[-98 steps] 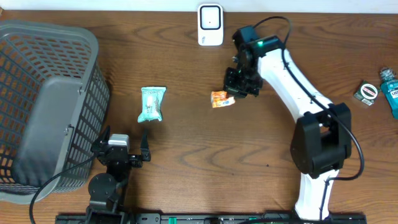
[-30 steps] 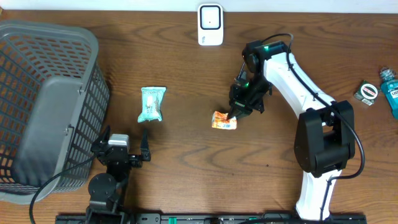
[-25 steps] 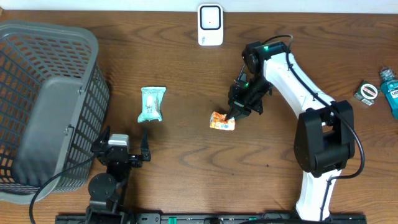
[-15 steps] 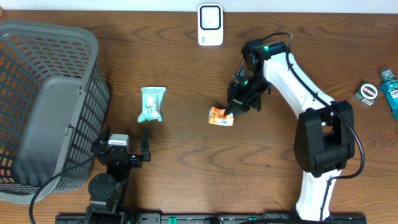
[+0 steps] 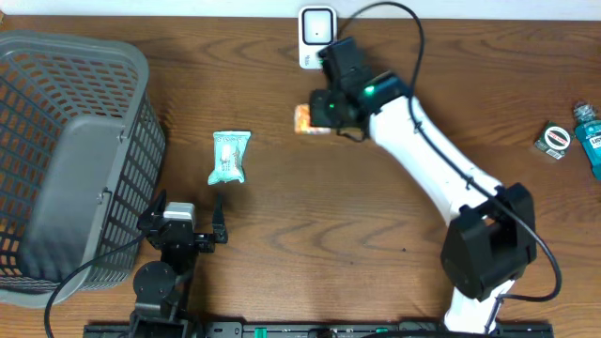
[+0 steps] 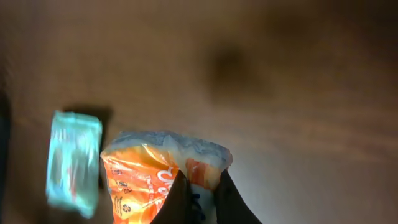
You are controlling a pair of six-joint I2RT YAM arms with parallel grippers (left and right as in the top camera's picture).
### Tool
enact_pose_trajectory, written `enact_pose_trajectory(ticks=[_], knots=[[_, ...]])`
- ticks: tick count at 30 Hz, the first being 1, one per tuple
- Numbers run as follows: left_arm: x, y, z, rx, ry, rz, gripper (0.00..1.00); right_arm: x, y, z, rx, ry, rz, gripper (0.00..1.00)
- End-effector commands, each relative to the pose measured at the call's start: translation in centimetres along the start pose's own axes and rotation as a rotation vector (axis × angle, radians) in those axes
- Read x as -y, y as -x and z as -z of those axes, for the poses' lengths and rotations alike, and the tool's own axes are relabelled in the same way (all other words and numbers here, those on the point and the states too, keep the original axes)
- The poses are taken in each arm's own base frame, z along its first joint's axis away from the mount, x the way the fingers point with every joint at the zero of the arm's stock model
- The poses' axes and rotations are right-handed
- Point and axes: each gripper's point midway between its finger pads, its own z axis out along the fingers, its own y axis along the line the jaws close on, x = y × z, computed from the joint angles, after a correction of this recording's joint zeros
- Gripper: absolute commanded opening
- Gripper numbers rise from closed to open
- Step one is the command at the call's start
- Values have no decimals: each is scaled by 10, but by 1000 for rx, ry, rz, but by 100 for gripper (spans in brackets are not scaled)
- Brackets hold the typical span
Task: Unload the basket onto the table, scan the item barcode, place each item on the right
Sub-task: 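Carry the Kleenex pack with the right gripper to the scanner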
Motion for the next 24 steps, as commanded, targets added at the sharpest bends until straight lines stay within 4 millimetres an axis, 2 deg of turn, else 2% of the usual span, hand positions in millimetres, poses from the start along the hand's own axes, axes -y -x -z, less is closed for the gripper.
enact_pose_trajectory(ticks=[1, 8, 12, 16, 21, 24], knots=[[-3, -18, -1, -55, 15, 2, 98, 21, 33, 5, 203, -212, 5, 1], [-2, -18, -1, -55, 15, 2, 98, 8, 71, -22, 355, -222, 213, 1], [-2, -18, -1, -55, 15, 2, 98, 5, 110, -38, 508, -194, 247, 1], [-2, -18, -1, -55, 15, 2, 98, 14, 143, -56, 651, -184, 239, 1], [-2, -18, -1, -55, 15, 2, 98, 36, 173, -78, 818, -156, 172, 1], [-2, -18, -1, -55, 15, 2, 98, 37, 186, -86, 903, -60, 173, 1]])
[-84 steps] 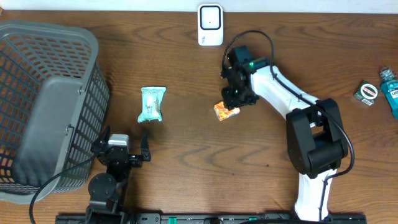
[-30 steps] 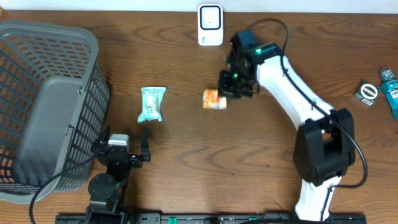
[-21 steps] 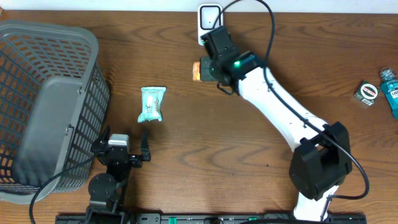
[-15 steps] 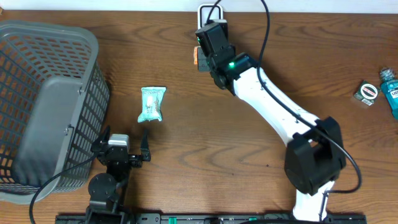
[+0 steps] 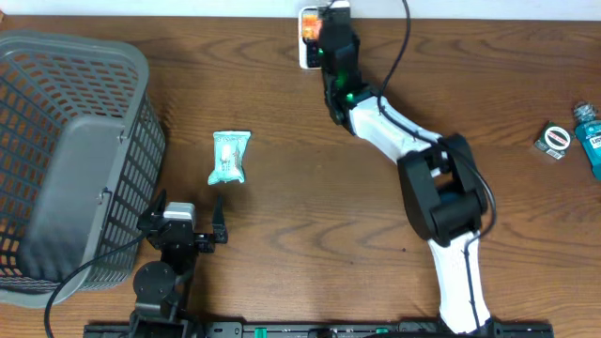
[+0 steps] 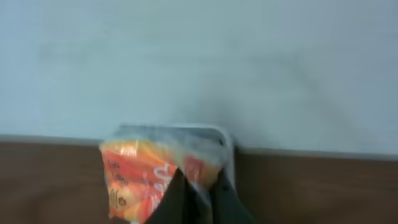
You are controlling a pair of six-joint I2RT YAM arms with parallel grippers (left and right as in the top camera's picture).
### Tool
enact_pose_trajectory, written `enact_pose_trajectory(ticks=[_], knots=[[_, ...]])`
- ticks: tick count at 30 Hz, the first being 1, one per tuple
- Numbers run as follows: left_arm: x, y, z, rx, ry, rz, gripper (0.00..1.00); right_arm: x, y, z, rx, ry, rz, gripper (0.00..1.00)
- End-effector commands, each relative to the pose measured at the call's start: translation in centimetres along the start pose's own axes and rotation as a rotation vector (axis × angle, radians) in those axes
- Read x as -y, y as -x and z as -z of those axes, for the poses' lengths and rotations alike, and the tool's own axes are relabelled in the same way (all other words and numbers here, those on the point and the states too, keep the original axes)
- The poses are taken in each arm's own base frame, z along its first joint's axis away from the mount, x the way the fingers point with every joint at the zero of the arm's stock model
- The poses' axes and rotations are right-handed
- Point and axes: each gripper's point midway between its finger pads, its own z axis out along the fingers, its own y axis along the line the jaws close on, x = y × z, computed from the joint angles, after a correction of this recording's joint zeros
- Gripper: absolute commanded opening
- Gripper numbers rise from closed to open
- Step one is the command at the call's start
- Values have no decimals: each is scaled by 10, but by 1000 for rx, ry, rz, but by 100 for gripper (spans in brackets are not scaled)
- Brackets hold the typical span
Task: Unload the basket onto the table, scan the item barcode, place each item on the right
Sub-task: 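Carry the Kleenex pack with the right gripper to the scanner, then move the Kleenex pack to the right edge and release it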
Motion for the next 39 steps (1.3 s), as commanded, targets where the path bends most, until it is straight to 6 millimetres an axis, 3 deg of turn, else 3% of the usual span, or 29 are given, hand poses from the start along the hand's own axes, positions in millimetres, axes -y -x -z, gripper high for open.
enact_pose_trajectory(ticks=[1, 8, 17, 23, 25, 28, 32, 35, 39], knots=[[-2, -18, -1, -55, 15, 2, 98, 4, -10, -16, 49, 92, -2, 1], [-2, -18, -1, -55, 15, 2, 98, 2, -14, -23, 110, 178, 1, 1], [-2, -18, -1, -55, 15, 2, 98, -17, -12, -19, 117, 253, 12, 1], [-2, -18, -1, -55, 15, 2, 98, 3, 24, -14, 157, 149, -2, 1], [-2, -18, -1, -55, 15, 2, 98, 19, 40, -9, 132, 81, -1, 1], [-2, -18, -1, -55, 15, 2, 98, 58, 52, 6, 12, -77, 28, 1], [-2, -18, -1, -55, 15, 2, 98, 142, 58, 39, -130, -402, 86, 1], [-2, -18, -1, -55, 15, 2, 98, 208, 47, 67, -239, -645, 148, 1], [-2, -18, -1, -55, 15, 2, 98, 294, 16, 99, -424, -854, 208, 1]])
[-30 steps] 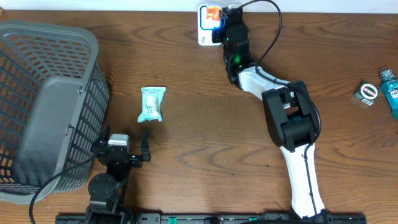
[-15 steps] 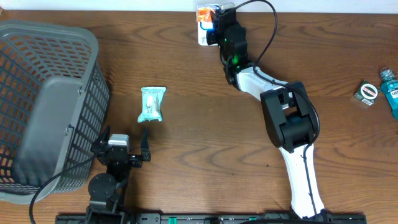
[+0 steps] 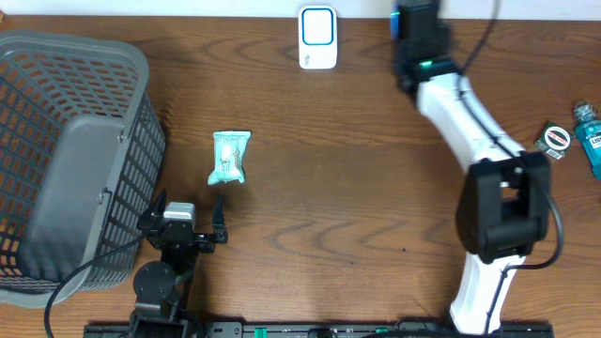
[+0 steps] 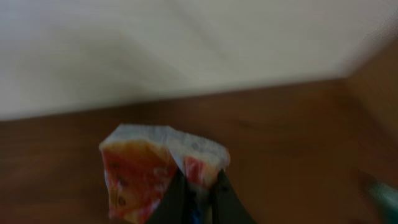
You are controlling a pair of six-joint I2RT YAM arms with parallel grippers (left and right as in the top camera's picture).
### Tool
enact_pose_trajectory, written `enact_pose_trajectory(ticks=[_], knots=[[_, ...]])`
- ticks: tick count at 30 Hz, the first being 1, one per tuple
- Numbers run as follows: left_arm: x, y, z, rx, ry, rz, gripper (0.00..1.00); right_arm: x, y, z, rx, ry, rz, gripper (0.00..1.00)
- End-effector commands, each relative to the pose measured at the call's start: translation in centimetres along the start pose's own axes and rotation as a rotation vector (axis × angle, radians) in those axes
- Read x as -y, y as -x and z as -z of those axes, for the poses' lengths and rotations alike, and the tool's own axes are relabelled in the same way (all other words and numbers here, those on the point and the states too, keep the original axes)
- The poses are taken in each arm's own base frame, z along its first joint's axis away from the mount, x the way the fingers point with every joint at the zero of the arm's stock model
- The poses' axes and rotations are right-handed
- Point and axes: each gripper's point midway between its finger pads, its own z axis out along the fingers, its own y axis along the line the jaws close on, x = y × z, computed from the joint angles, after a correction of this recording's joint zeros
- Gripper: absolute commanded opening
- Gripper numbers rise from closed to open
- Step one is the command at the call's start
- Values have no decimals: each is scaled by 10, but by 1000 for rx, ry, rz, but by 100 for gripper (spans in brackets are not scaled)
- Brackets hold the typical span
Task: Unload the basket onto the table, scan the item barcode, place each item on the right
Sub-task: 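Move the Kleenex pack to the right edge and release it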
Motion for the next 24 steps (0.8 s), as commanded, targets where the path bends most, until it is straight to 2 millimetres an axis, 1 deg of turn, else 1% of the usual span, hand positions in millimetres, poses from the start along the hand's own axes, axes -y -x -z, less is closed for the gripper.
enact_pose_trajectory(ticks=[1, 3, 4, 5, 6, 7, 9, 11, 12, 13, 14, 16, 17, 18, 20, 21, 22, 24], knots=[[-2, -18, -1, -55, 15, 2, 98, 84, -41, -38, -130, -272, 40, 2], [-2, -18, -1, -55, 14, 2, 98, 118, -62, -54, -194, -333, -2, 1], [-2, -18, -1, -55, 14, 2, 98, 140, -74, -63, -227, -373, -39, 1], [-2, -18, -1, -55, 14, 2, 97, 166, -91, -73, -271, -416, -86, 1], [-2, -18, -1, -55, 14, 2, 98, 174, -96, -77, -284, -426, -96, 1], [-2, -18, -1, -55, 14, 2, 98, 188, -106, -84, -312, -432, -114, 1], [-2, -18, -1, -55, 15, 2, 98, 209, -123, -94, -361, -435, -140, 1], [-2, -18, -1, -55, 14, 2, 98, 227, -135, -100, -397, -430, -167, 4], [-2, -18, -1, -55, 14, 2, 98, 234, -138, -101, -408, -429, -180, 9], [-2, -18, -1, -55, 15, 2, 98, 241, -141, -103, -413, -430, -194, 25], [-2, -18, -1, -55, 14, 2, 98, 247, -141, -104, -413, -433, -205, 38], [-2, -18, -1, -55, 14, 2, 98, 255, -138, -102, -407, -444, -216, 69], [-2, -18, -1, -55, 14, 2, 98, 257, -134, -100, -402, -443, -213, 82], [-2, -18, -1, -55, 14, 2, 98, 258, -128, -97, -395, -437, -211, 99], [-2, -18, -1, -55, 14, 2, 98, 254, -114, -88, -373, -414, -218, 99], [-2, -18, -1, -55, 14, 2, 98, 249, -104, -82, -360, -388, -223, 99], [-2, -18, -1, -55, 15, 2, 98, 237, -92, -73, -347, -325, -231, 99], [-2, -18, -1, -55, 14, 2, 98, 202, -71, -57, -335, -152, -248, 99]])
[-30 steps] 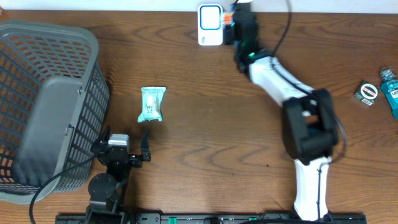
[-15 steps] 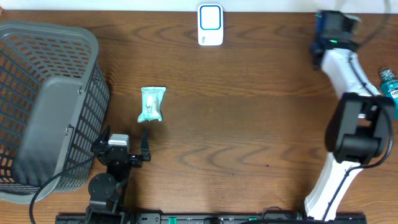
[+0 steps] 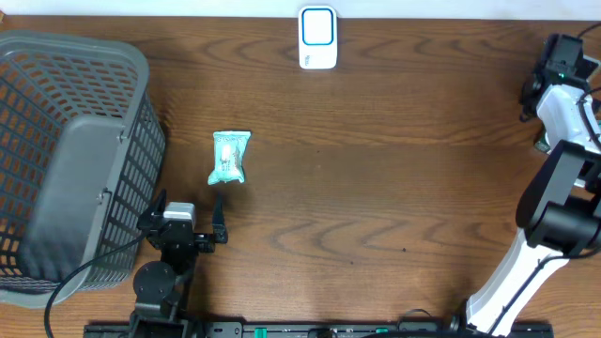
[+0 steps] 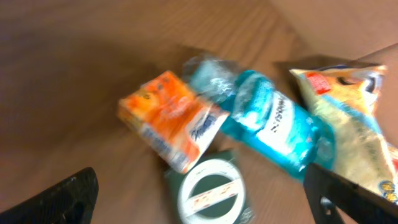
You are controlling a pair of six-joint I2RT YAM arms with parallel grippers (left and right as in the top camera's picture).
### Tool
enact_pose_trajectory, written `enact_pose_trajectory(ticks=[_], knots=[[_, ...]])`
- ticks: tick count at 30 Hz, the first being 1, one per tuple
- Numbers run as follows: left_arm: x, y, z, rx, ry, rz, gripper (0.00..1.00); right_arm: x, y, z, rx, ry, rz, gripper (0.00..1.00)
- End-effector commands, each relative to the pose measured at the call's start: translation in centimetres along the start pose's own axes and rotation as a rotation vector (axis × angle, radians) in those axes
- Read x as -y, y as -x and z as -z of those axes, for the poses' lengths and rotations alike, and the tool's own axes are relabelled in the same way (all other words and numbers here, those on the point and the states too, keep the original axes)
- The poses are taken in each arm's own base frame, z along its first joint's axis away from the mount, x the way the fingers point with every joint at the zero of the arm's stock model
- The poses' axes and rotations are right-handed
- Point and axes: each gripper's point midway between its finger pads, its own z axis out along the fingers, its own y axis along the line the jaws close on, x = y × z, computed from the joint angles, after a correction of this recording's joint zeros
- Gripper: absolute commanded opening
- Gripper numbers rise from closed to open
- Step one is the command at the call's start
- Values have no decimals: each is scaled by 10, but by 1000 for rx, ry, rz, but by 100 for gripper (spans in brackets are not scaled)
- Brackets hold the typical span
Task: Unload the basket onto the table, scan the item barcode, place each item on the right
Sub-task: 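Move the Kleenex pack to the right edge and release it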
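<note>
The orange snack packet [image 4: 169, 117] lies loose on the table, leaning on a green box with a round logo [image 4: 211, 194] and against a blue bottle [image 4: 273, 121]. My right gripper [image 4: 208, 202] hovers over them, open wide with nothing between its fingers [image 4: 68, 198]. In the overhead view this arm [image 3: 563, 66] reaches to the far right table edge and covers those items. The white barcode scanner [image 3: 317, 38] stands at the back centre. My left gripper [image 3: 218, 221] is parked at the front left, shut and empty.
A yellow snack bag [image 4: 348, 124] lies right of the blue bottle. A teal packet [image 3: 229, 157] rests left of centre. A large grey mesh basket [image 3: 66, 160] fills the left side, close to the left arm.
My right gripper was shut on the orange packet at the back of the table, right of the scanner. Now it is open at the far right, and the packet lies by the box and bottle.
My right gripper held the orange packet above the table in front of the scanner. Then it held the packet right up against the scanner. Then it held it further right along the back edge. Now the packet lies released among the items at the far right.
</note>
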Motion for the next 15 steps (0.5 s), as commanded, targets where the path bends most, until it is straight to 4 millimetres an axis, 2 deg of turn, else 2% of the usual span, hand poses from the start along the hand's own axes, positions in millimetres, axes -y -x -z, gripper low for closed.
enact_pose_trajectory(ticks=[1, 3, 4, 5, 8, 9, 10, 12, 15], knots=[[-2, -18, -1, -55, 14, 2, 98, -46, 30, 88, 63, 340, -9, 99], [-2, -18, -1, -55, 14, 2, 98, -93, 13, 143, -4, 646, 54, 99], [-2, -18, -1, -55, 14, 2, 98, -108, 5, 163, -31, 750, 77, 99], [-2, -18, -1, -55, 14, 2, 98, -127, -8, 193, -74, 890, 112, 99], [-2, -18, -1, -55, 15, 2, 98, -170, -44, 265, -187, 1213, 206, 97], [-2, -18, -1, -55, 14, 2, 98, -194, -75, 310, -265, 1389, 283, 98], [-2, -18, -1, -55, 14, 2, 98, -206, -92, 331, -297, 1449, 328, 99], [-2, -18, -1, -55, 14, 2, 98, -225, -122, 357, -332, 1491, 409, 99], [-2, -18, -1, -55, 14, 2, 98, -255, -170, 385, -341, 1495, 539, 99]])
